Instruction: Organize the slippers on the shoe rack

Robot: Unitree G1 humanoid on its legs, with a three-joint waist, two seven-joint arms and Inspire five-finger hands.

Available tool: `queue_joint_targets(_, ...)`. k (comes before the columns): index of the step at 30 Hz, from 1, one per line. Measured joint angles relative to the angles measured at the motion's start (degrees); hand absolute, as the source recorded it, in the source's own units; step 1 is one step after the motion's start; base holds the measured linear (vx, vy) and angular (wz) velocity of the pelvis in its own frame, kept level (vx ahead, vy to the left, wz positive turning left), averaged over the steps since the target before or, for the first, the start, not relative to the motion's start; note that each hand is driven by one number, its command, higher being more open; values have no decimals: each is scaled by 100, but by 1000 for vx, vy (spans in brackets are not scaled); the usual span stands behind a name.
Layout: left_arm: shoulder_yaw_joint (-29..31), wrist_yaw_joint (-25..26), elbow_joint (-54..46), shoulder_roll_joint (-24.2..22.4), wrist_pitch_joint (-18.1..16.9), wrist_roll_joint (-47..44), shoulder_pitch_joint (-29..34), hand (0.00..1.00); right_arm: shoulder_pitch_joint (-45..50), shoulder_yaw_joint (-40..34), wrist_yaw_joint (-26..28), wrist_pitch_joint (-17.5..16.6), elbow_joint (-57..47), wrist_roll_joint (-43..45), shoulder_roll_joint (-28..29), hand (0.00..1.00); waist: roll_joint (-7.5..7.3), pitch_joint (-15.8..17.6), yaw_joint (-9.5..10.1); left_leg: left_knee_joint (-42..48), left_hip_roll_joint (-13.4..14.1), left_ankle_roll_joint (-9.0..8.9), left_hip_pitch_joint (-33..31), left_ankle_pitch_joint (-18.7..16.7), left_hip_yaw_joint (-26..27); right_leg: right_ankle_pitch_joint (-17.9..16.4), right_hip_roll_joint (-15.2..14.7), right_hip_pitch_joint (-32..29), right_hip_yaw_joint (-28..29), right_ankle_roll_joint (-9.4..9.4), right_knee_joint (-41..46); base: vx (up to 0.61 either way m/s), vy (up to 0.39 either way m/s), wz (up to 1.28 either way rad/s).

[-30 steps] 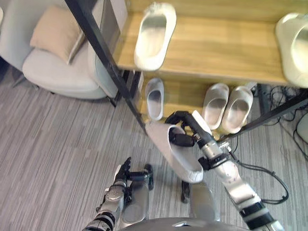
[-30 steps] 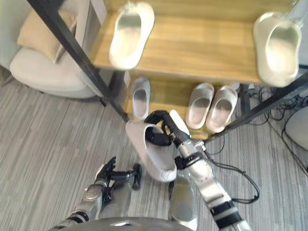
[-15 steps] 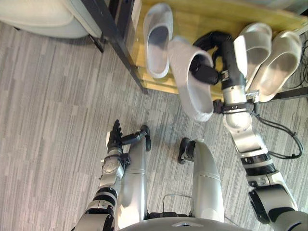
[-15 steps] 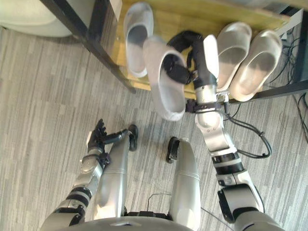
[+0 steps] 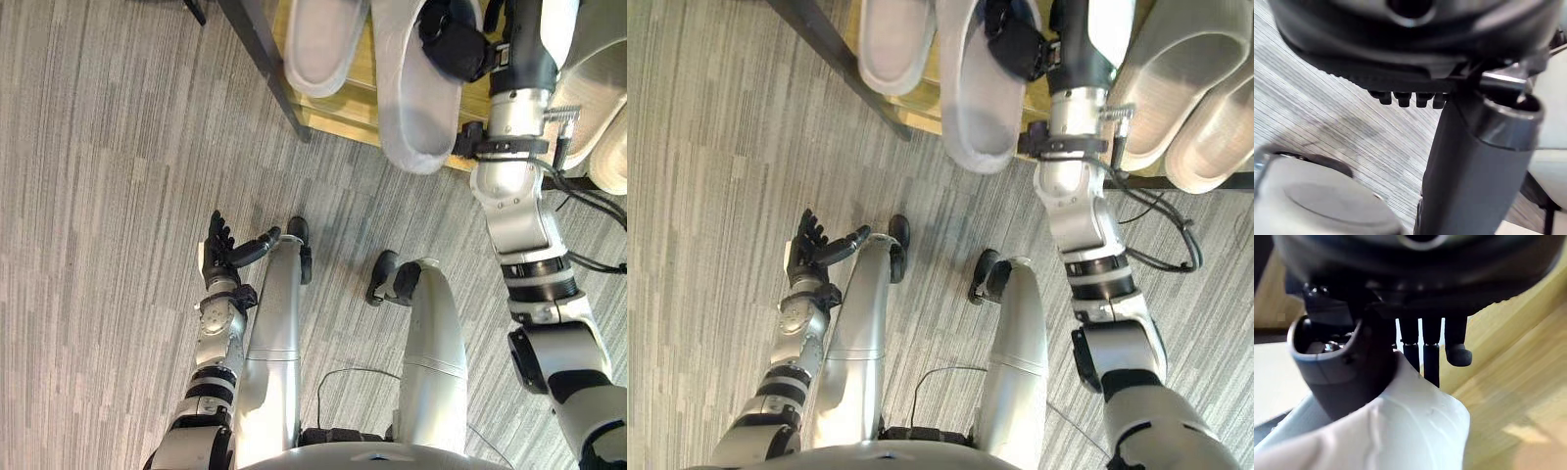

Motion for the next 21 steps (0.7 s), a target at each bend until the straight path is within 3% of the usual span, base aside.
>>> queue_joint_targets(7,-177,14,-36,21,-71,-59,47,100,-745,25,-347,139,738,-289,-59,0,-7,2,51,51,-100,-25,-137,8,-27,-98,-119,-93,-45,-4,141,40,-19,9)
queue_joint_targets(8,-192,16,-38,25,-73,-71,47,100,-795,24,-384,161,797,-288,-64,100,-7,1,52,44,-106,-28,-142,11,-28,-99,-127,-96,-49,-6,141,56,-20,10)
queue_joint_targets(21,-376,73,-134,58,-87,-128,30,100,-1150,-24,-639,501,1253,-272,41,100,-45,-44,102,-56,-199,-97,-229,116,-114,-135,-195,-165,-135,-58,153,48,-14,5)
